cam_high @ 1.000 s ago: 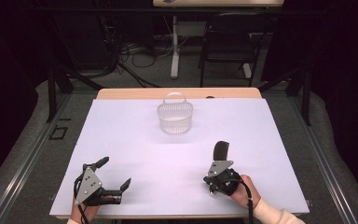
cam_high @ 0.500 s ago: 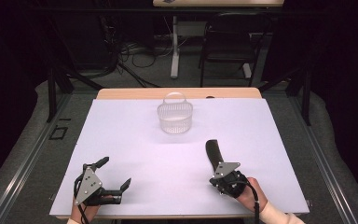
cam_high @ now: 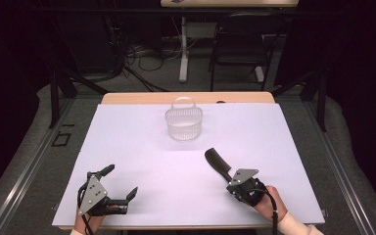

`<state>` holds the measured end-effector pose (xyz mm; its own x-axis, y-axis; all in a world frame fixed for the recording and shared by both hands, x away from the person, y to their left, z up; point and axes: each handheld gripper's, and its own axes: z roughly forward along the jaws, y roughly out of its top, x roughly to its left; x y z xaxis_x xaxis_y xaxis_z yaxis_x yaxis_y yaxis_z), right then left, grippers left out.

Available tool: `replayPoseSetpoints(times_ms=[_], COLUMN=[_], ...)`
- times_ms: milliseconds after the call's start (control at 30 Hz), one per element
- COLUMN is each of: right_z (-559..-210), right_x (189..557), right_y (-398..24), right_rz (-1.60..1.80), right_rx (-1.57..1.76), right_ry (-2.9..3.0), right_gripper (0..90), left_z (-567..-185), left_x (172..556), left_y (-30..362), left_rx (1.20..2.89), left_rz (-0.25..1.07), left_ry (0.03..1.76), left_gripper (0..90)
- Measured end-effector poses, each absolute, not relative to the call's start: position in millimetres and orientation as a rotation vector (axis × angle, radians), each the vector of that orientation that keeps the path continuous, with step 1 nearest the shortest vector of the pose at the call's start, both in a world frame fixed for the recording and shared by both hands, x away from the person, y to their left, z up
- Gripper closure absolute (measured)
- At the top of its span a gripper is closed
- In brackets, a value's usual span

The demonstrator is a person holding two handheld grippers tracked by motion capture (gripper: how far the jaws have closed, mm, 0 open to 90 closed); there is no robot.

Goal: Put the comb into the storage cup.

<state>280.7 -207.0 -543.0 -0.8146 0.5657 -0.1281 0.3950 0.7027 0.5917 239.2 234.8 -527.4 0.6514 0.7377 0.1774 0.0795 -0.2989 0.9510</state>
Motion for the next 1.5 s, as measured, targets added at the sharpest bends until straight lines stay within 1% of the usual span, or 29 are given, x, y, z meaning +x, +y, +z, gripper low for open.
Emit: replayPoseSetpoints(times_ms=[967,1200,1333,1367,1500], right_z=[-545.4,-542.0,-539.2,-538.2,-533.7], right_x=[288.4,284.6,281.5,280.7,279.3], right_y=[-218.4,-215.1,-213.4,-212.9,-212.6], right_rz=[0.744,0.762,0.774,0.778,0.786], right_rx=[0.821,0.803,0.787,0.785,0.790], right_ry=[2.574,2.585,2.594,2.591,2.590], right_gripper=[89.9,85.1,79.0,76.1,69.0], left_z=[-527.5,-527.6,-527.7,-527.7,-527.6], left_x=[239.1,239.3,239.5,239.5,239.5], left_y=[234.8,234.9,235.1,235.1,235.1], left_rx=[1.780,1.781,1.780,1.781,1.780], left_rz=[0.752,0.751,0.750,0.750,0.749], left_ry=[0.657,0.656,0.658,0.657,0.656], left_gripper=[0.1,0.1,0.2,0.1,0.1])
